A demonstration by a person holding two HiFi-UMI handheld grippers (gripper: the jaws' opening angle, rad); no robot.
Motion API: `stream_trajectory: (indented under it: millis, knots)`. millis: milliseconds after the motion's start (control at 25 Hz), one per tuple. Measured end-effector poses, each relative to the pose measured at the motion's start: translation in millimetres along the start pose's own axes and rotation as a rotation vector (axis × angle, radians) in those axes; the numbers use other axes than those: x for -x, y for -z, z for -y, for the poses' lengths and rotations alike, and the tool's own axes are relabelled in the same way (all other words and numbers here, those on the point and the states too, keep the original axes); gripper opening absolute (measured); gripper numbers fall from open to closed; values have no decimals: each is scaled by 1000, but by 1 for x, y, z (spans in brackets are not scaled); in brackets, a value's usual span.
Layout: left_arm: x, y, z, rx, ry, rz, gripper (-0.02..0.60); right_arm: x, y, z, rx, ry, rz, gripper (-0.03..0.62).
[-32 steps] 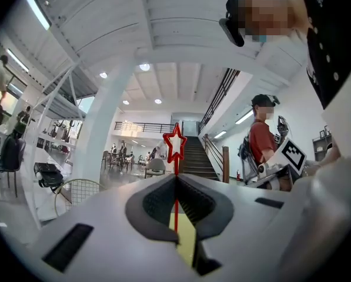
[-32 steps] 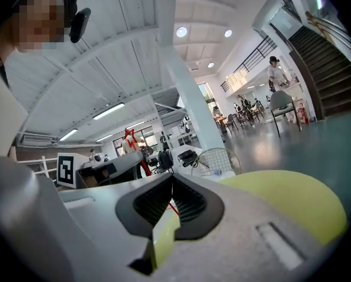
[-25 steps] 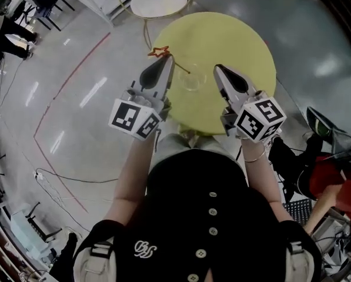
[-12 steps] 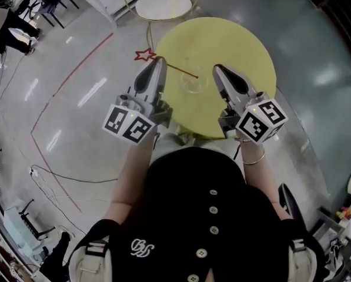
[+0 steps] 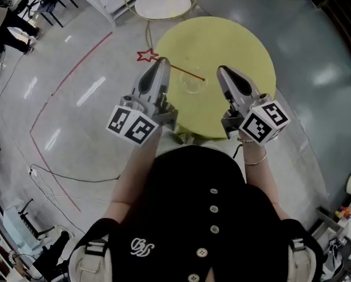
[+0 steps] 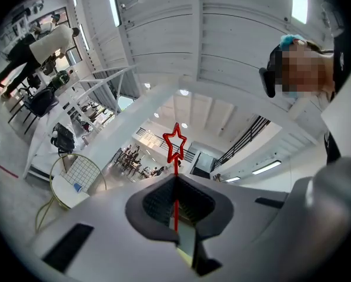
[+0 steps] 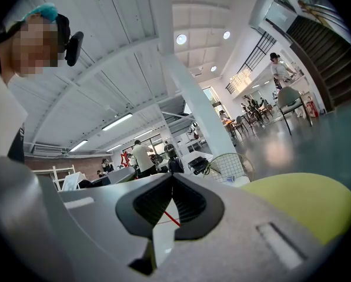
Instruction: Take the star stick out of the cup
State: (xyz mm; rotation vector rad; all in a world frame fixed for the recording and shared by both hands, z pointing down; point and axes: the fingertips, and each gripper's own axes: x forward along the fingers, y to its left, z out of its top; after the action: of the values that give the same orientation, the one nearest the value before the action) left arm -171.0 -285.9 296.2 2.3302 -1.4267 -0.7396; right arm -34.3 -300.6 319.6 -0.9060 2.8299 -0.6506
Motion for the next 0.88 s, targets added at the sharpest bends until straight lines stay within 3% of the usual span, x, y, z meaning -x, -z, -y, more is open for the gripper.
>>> stream_trajectory:
  millis: [880]
  knots:
    - [0, 3, -6, -9, -20, -13, 14, 0, 18, 12, -7, -12, -56, 3]
